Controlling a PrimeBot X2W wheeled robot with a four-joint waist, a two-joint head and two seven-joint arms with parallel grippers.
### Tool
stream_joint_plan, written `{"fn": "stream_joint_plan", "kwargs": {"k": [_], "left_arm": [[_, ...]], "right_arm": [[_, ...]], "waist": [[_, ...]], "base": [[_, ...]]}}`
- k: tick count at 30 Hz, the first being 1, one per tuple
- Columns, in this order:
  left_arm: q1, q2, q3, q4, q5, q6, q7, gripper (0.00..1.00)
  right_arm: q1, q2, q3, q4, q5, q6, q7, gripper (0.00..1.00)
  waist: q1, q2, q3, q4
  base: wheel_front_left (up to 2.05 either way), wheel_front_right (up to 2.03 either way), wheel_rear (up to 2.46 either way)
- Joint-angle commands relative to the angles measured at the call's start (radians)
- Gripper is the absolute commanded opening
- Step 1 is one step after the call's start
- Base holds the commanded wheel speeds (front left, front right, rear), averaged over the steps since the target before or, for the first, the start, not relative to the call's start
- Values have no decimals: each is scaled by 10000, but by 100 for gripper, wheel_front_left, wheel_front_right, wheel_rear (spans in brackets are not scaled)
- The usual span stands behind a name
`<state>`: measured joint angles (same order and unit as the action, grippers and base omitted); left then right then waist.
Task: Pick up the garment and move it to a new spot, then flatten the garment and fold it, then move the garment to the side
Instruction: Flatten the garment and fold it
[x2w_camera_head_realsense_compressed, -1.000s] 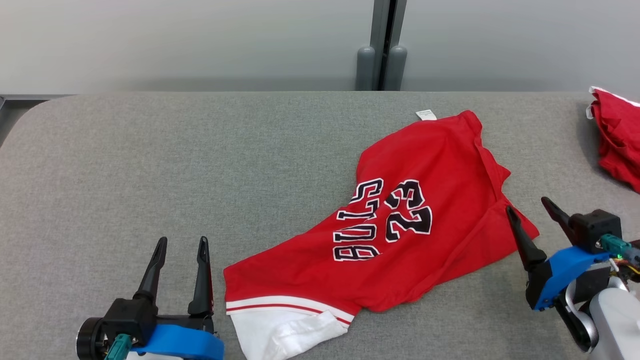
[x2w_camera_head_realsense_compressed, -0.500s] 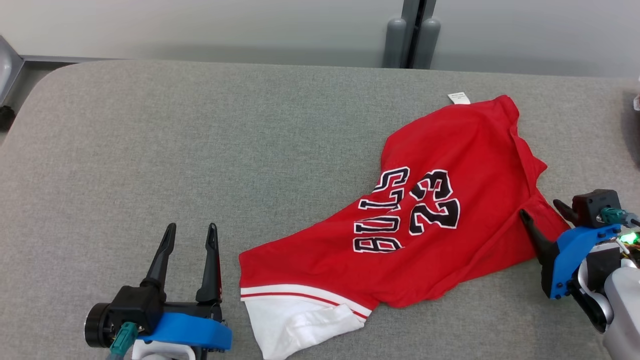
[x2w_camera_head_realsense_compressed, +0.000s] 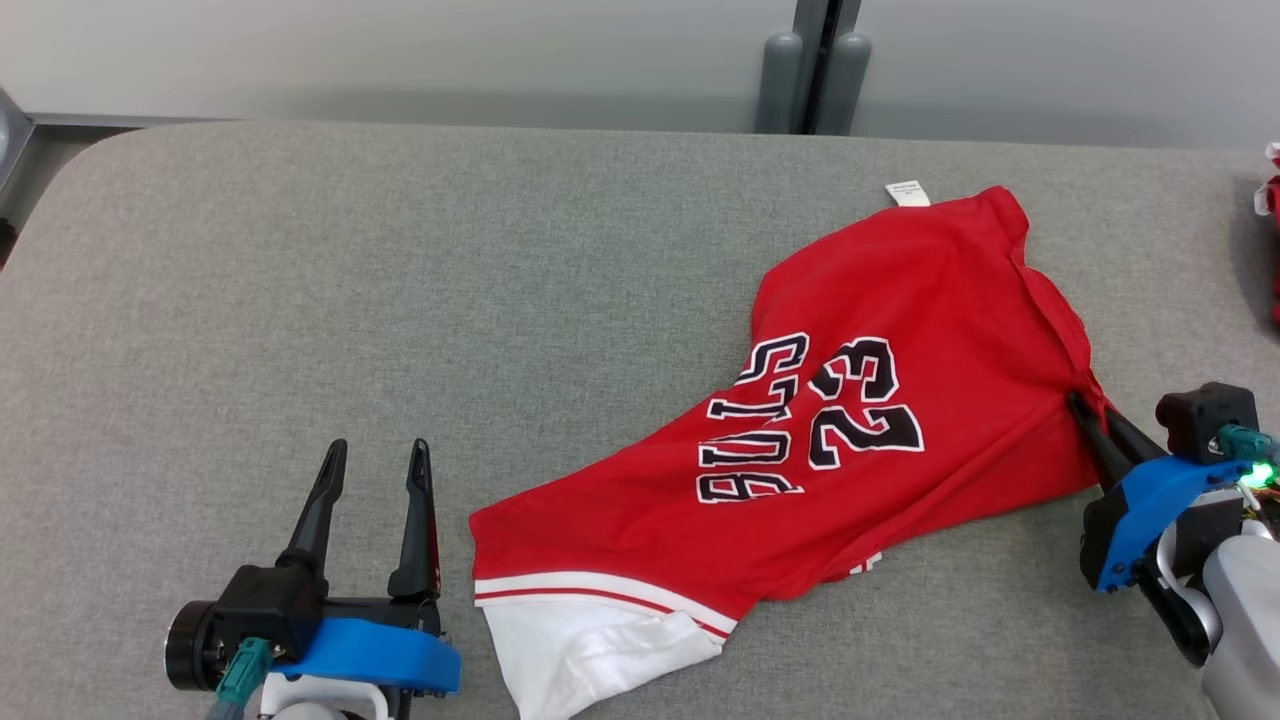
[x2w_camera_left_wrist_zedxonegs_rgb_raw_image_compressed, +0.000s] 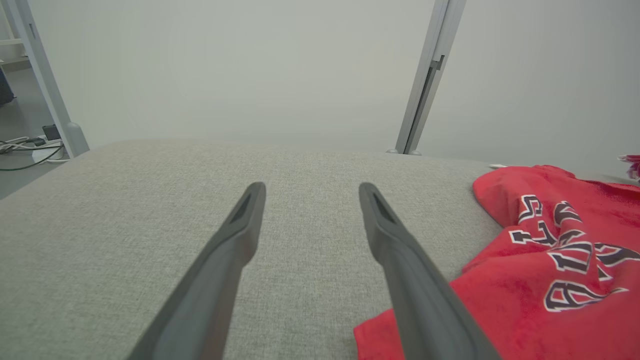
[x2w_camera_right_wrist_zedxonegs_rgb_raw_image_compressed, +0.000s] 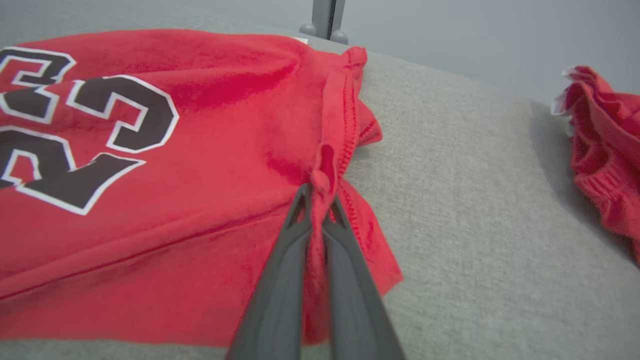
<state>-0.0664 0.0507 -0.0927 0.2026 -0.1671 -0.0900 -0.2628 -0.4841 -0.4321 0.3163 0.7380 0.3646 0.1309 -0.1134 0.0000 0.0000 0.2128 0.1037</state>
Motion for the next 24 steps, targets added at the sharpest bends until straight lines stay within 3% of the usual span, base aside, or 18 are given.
{"fn": "stream_joint_plan", "kwargs": {"k": [1, 10, 22, 23, 24], "left_arm": [[59, -6, 55, 19, 42, -9, -26, 100], [449, -6, 120, -6, 43, -8, -26, 100], [802, -7, 184, -33, 92, -66, -26, 100], [826, -5, 187, -27, 93, -71, -26, 100], [841, -7, 186, -23, 96, -77, -26, 100]], "right_arm": [[229, 21, -25, 34, 38, 0, -360, 0], [1906, 409, -456, -801, -29, 0, -1454, 0], [5107, 1523, -1821, -3245, -897, 0, -1523, 0], [5266, 1591, -1896, -3354, -945, 0, -1525, 5], [5408, 1653, -1977, -3438, -961, 0, -1524, 44]], "waist": [[0, 0, -180, -152], [0, 0, -690, -527], [0, 0, -959, -831], [0, 0, -990, -848], [0, 0, -1026, -866]], "base": [[0, 0, 0], [0, 0, 0], [0, 0, 0], [0, 0, 0], [0, 0, 0]]}}
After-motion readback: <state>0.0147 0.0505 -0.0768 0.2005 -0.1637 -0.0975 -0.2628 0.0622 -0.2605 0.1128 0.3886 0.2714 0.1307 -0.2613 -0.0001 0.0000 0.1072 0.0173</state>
